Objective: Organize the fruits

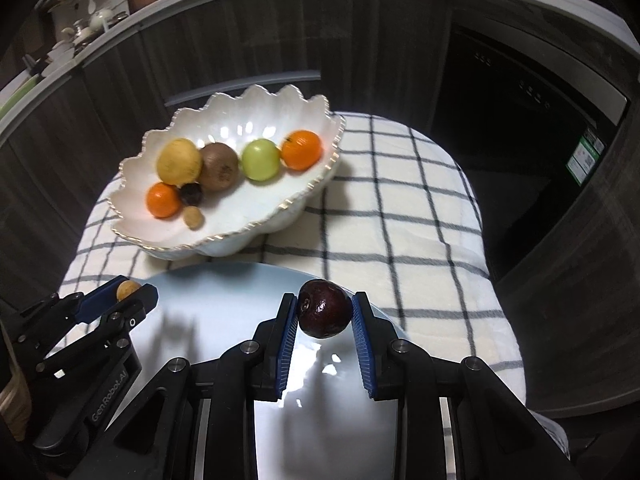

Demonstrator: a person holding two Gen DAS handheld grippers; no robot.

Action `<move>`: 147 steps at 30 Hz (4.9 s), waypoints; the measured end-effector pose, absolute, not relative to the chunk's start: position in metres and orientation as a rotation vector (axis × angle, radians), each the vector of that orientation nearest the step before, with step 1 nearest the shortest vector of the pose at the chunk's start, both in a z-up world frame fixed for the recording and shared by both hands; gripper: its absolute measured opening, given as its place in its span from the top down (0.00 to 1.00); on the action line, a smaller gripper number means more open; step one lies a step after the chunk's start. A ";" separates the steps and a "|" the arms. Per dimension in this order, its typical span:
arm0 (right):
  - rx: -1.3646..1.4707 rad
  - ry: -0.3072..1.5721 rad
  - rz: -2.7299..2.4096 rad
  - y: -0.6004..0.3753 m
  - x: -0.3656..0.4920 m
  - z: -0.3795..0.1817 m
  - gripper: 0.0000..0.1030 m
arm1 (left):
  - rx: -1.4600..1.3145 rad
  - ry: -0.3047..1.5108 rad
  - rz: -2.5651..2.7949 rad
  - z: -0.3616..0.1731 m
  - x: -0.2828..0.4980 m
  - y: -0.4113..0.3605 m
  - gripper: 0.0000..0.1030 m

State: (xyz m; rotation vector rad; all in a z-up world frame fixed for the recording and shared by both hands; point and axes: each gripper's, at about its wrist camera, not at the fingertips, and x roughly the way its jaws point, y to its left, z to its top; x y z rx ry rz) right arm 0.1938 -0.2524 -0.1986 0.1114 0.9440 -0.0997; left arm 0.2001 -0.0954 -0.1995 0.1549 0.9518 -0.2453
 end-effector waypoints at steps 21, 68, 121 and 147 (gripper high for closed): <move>0.056 0.876 -0.031 -0.223 0.252 -0.150 0.72 | 0.153 0.861 -0.234 -0.149 0.251 -0.068 0.75; 0.072 0.869 -0.132 -0.235 0.253 -0.137 0.26 | 0.138 0.878 -0.101 -0.132 0.260 -0.049 0.04; 0.064 0.692 -0.154 -0.207 0.045 -0.063 0.16 | 0.073 0.738 -0.049 -0.059 0.055 0.001 0.00; 0.104 0.689 -0.185 -0.213 0.016 -0.073 0.16 | 0.068 0.721 -0.022 -0.061 0.027 0.007 0.00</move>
